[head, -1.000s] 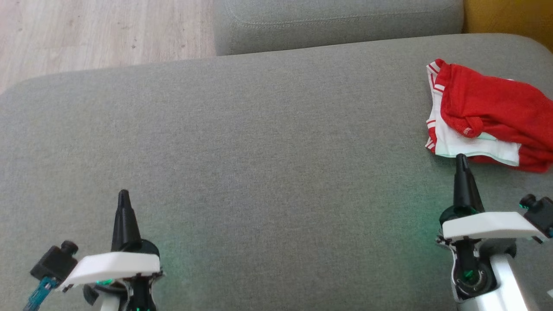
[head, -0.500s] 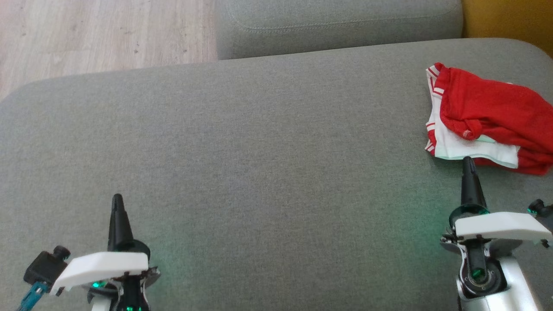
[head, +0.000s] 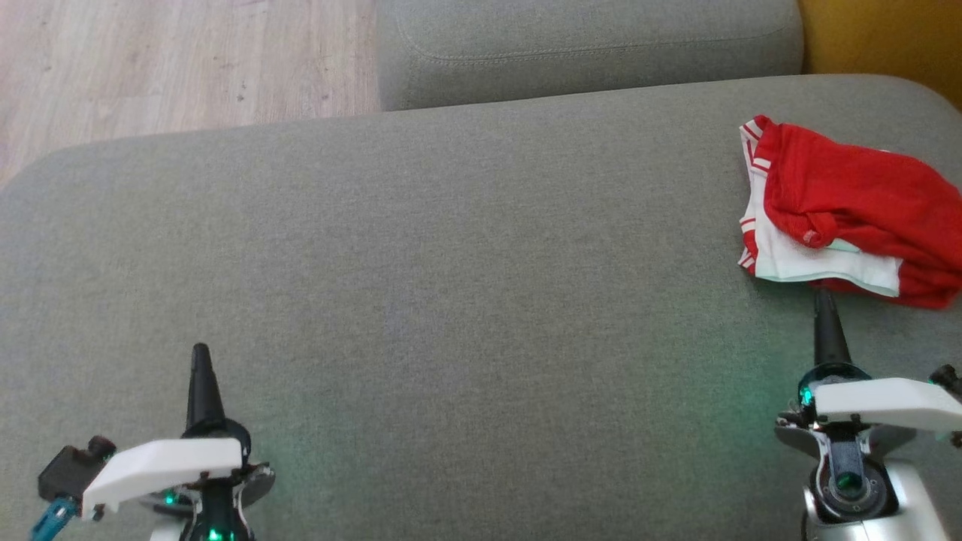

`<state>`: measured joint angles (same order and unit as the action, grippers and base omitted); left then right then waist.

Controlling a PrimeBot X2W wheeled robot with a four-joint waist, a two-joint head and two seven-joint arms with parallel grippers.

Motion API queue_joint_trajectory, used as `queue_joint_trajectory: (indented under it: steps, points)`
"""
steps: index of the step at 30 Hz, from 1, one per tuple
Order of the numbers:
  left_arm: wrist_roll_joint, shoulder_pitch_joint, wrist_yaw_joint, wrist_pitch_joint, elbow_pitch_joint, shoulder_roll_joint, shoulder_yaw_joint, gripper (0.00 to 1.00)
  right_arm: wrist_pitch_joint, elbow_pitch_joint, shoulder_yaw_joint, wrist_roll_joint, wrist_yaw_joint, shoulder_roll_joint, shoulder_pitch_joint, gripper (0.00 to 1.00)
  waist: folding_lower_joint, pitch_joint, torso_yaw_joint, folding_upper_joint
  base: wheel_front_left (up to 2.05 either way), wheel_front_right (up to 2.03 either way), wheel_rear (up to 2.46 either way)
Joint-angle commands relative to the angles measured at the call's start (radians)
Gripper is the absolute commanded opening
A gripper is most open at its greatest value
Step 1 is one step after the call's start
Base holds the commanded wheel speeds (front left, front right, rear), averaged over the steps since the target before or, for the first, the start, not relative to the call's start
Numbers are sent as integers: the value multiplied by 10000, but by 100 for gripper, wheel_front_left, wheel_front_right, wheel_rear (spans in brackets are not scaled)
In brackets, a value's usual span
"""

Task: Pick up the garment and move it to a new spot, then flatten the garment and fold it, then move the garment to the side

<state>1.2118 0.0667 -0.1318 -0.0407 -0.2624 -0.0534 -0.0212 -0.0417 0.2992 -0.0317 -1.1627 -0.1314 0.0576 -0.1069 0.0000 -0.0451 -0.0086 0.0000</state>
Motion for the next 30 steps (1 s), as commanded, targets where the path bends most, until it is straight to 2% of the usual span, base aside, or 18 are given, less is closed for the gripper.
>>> queue_joint_trajectory:
  steps: [1,30]
  points:
    - [256,373,7,104,259,-181,364,0,100,-420,93,-300,5,184,-204,0,0,13,4,0,0,0,0]
    - [3012,384,10,942,207,-180,849,0,919,-521,-306,-3397,7,176,-47,0,0,296,61,0,0,0,0]
